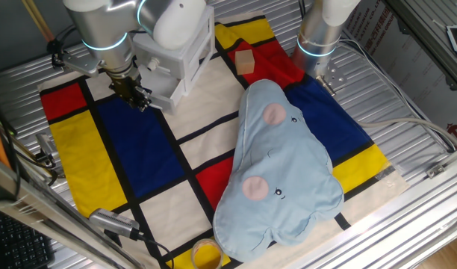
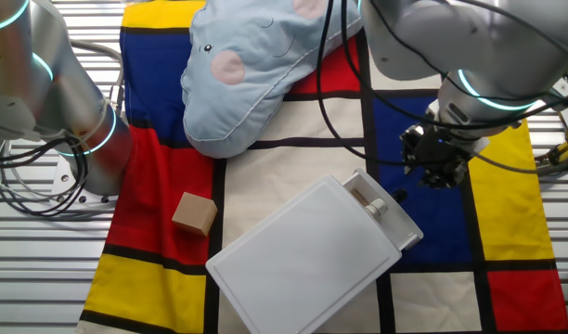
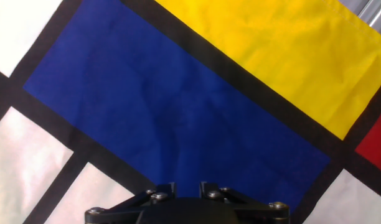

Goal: Grasp the handle and close the drawer

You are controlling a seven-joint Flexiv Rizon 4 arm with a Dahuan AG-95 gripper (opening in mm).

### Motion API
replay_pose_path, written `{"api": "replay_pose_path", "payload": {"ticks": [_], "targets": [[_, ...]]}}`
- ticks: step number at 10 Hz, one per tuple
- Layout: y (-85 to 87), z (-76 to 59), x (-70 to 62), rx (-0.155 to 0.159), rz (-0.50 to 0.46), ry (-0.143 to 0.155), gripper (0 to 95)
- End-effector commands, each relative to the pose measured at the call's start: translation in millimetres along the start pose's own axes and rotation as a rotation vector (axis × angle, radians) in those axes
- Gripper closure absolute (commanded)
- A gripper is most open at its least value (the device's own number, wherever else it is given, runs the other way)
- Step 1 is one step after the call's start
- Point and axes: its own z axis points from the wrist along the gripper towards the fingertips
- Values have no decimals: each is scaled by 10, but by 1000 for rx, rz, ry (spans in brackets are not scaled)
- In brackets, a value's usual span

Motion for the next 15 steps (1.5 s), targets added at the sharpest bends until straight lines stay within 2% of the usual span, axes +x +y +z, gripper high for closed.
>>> {"api": "replay_pose_path", "payload": {"ticks": [1,6,15], "targets": [[9,6,21,-1,-4,-3,760],[-1,110,87,1,-3,-5,760],[-30,157,113,8,-18,-1,760]]}}
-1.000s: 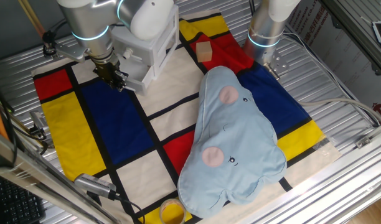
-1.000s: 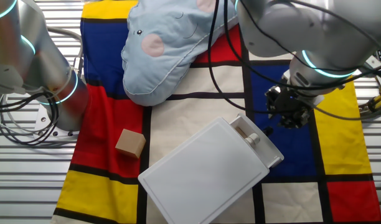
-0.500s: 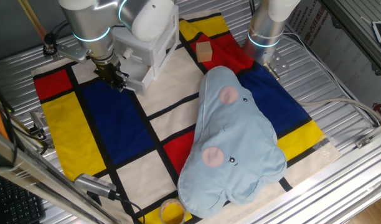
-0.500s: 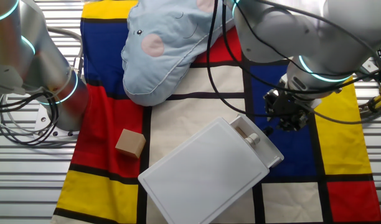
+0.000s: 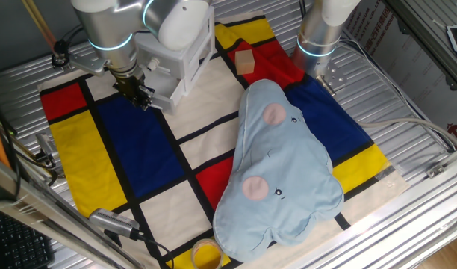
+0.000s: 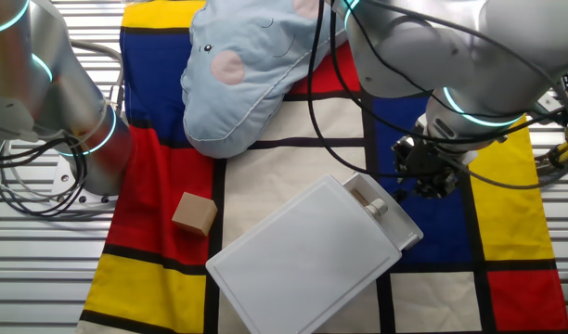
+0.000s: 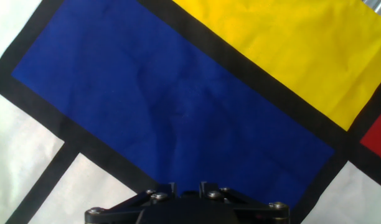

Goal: Grasp the handle and close the drawer

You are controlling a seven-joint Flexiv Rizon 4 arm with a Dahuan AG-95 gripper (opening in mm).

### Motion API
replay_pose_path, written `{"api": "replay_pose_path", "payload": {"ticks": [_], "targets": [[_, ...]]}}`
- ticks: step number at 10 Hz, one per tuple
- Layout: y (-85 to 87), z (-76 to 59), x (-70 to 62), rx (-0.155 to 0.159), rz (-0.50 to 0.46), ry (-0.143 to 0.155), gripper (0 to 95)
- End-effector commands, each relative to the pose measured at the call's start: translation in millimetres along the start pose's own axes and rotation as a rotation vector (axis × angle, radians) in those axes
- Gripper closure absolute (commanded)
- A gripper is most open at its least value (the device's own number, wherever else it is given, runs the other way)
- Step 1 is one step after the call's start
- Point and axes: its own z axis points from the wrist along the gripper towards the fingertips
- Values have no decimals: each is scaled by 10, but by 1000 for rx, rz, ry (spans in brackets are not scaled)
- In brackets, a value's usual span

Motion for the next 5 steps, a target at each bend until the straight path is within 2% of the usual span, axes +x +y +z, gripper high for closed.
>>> {"api": "replay_pose_path", "payload": {"ticks": [1,2,5], "targets": [[-2,3,2,0,-6,-1,760],[-6,4,7,-1,-6,-2,570],[-20,8,20,-4,-7,-6,570]]}}
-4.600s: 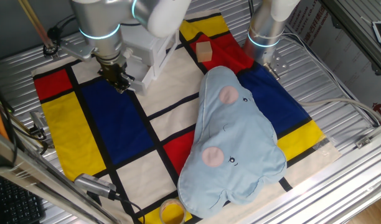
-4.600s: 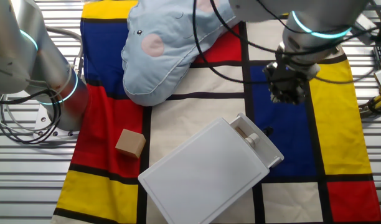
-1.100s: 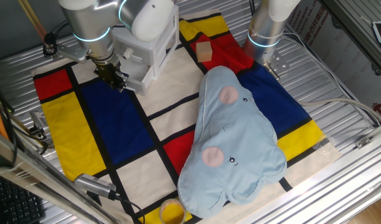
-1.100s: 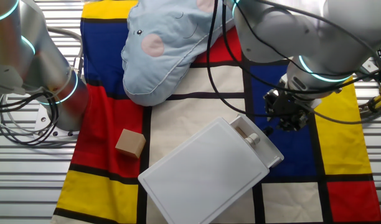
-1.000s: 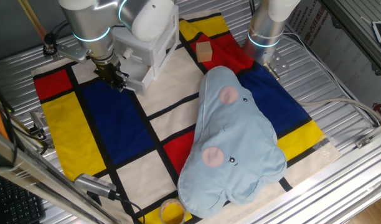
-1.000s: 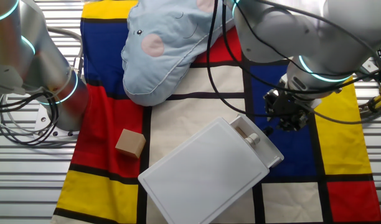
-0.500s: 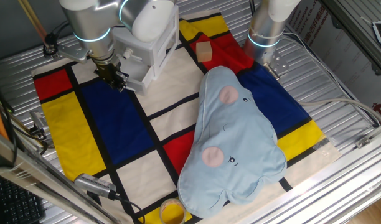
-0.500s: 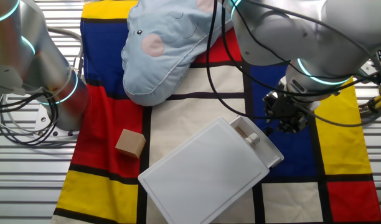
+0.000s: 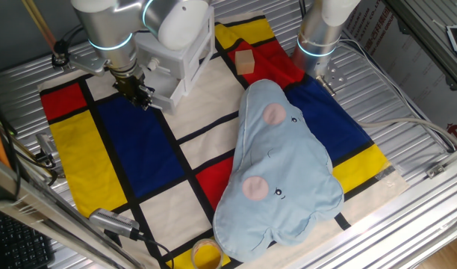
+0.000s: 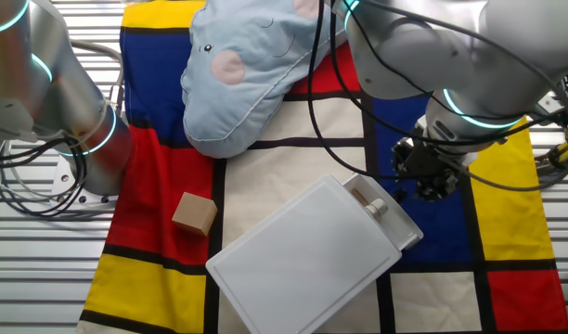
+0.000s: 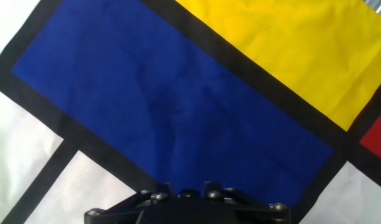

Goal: Grasp the handle and close the drawer

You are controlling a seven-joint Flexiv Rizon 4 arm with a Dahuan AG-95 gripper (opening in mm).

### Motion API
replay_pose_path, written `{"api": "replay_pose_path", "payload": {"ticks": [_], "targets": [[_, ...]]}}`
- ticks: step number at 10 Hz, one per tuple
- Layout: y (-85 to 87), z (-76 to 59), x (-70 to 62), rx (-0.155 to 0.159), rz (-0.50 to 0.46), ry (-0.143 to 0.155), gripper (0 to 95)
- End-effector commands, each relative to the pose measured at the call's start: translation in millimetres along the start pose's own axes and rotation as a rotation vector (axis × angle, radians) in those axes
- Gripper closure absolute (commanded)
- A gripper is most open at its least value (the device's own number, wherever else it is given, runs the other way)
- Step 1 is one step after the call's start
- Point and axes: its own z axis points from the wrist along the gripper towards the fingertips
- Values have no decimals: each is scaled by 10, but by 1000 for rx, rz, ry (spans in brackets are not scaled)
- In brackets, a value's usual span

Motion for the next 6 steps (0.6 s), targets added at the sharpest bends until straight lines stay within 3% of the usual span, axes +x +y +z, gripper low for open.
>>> {"api": "replay_pose_path", "payload": {"ticks": [1,6], "targets": [[-5,2,2,-1,6,-1,570],[-31,73,23,2,7,-3,570]]}}
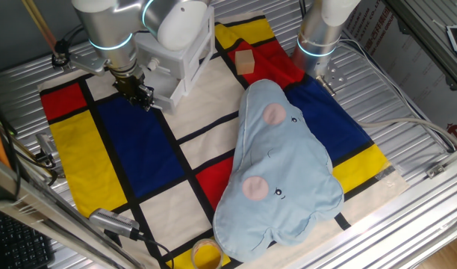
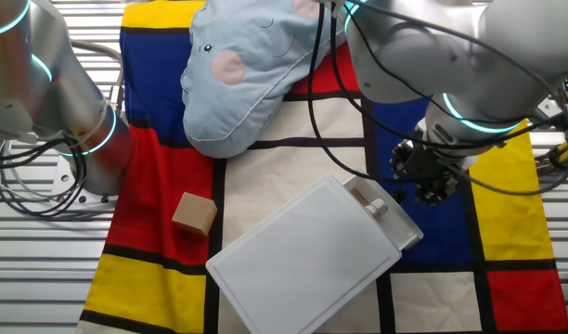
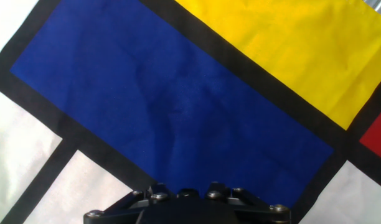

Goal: Grasp the handle and close the drawer

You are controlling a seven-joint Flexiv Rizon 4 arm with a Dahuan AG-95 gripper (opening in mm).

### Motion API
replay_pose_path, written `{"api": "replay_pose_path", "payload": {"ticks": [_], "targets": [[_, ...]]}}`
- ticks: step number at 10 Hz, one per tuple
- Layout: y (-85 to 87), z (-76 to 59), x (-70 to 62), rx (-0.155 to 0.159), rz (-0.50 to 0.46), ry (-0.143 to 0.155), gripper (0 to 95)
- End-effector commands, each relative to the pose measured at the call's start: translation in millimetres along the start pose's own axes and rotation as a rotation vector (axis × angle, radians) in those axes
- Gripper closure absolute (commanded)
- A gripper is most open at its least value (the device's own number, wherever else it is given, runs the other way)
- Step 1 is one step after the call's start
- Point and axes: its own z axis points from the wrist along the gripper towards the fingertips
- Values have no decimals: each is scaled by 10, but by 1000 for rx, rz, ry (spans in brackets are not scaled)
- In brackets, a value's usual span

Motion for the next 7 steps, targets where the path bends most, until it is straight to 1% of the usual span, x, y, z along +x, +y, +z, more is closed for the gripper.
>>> {"api": "replay_pose_path", "payload": {"ticks": [1,7], "targets": [[-2,10,7,2,1,0,570],[4,51,39,-1,5,-3,570]]}}
